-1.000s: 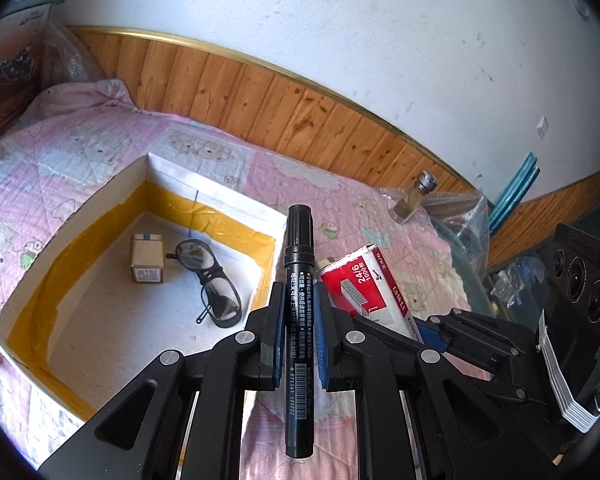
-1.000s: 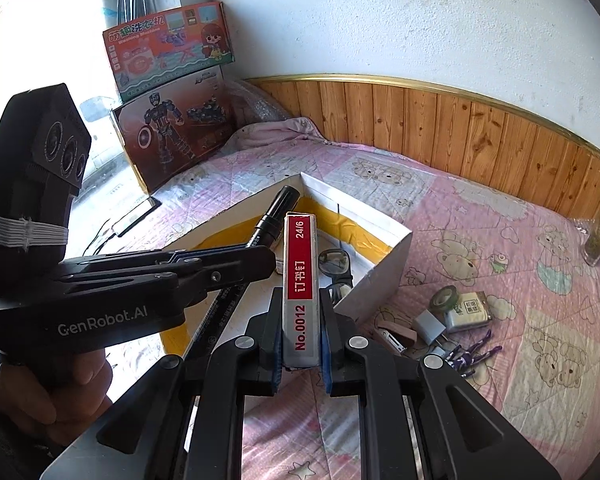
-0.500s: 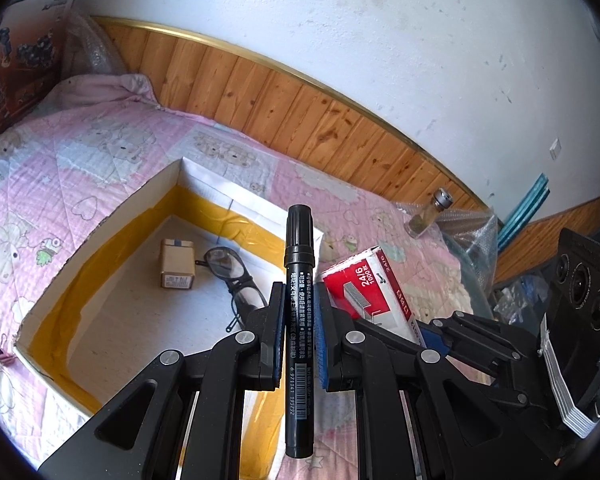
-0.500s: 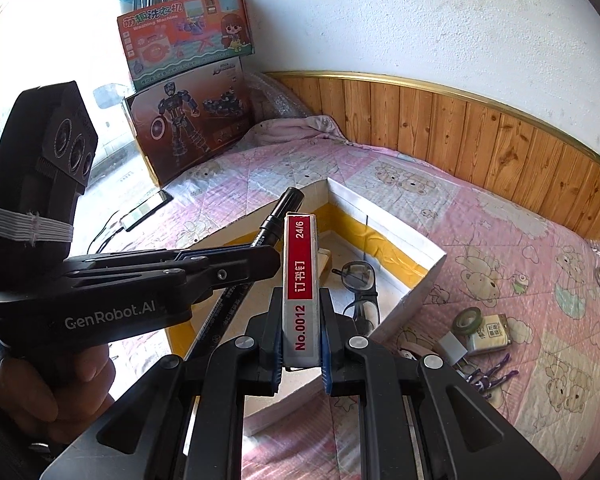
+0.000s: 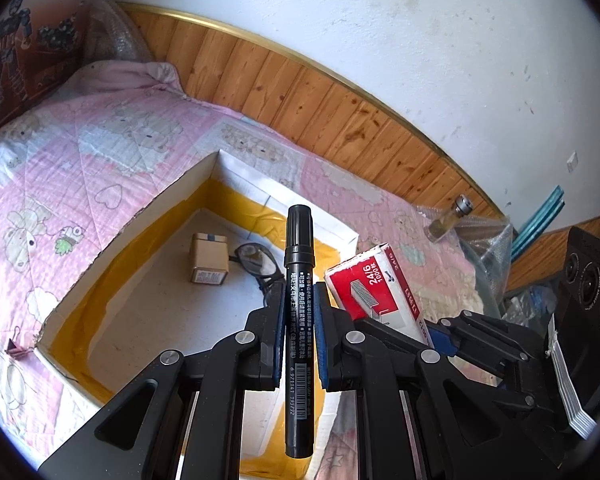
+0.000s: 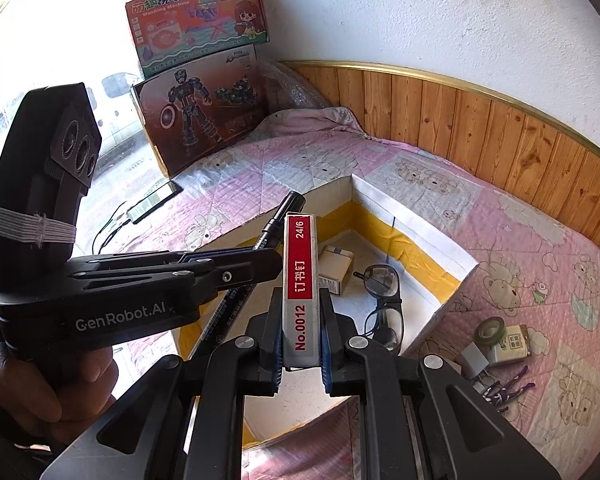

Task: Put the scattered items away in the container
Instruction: 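Carry the black marker and red staple box into the white box with both tools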

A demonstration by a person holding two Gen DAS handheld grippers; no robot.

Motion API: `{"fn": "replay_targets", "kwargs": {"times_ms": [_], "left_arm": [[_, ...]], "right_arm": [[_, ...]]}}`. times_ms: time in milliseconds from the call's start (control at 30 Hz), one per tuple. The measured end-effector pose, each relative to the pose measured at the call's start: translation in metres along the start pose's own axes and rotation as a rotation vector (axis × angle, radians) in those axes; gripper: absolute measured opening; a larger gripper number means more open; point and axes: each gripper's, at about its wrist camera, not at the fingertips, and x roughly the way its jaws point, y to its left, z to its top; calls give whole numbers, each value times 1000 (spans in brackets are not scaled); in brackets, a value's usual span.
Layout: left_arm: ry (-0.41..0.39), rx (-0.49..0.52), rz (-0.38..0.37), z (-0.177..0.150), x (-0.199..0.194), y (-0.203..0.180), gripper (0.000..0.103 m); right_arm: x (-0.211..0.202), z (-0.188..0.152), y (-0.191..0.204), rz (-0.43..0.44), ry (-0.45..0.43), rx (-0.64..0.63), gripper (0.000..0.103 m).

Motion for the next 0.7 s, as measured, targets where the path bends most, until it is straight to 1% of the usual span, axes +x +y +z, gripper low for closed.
{"fn": "replay_targets", "kwargs": {"times_ms": [367,700], "left_arm": [[68,-35,54,1,16,20,13],[132,-61,102,4,31,36,13]], "right_arm": [[25,5,-1,20,51,30,15],[51,10,-7,36,120,70,15]]}}
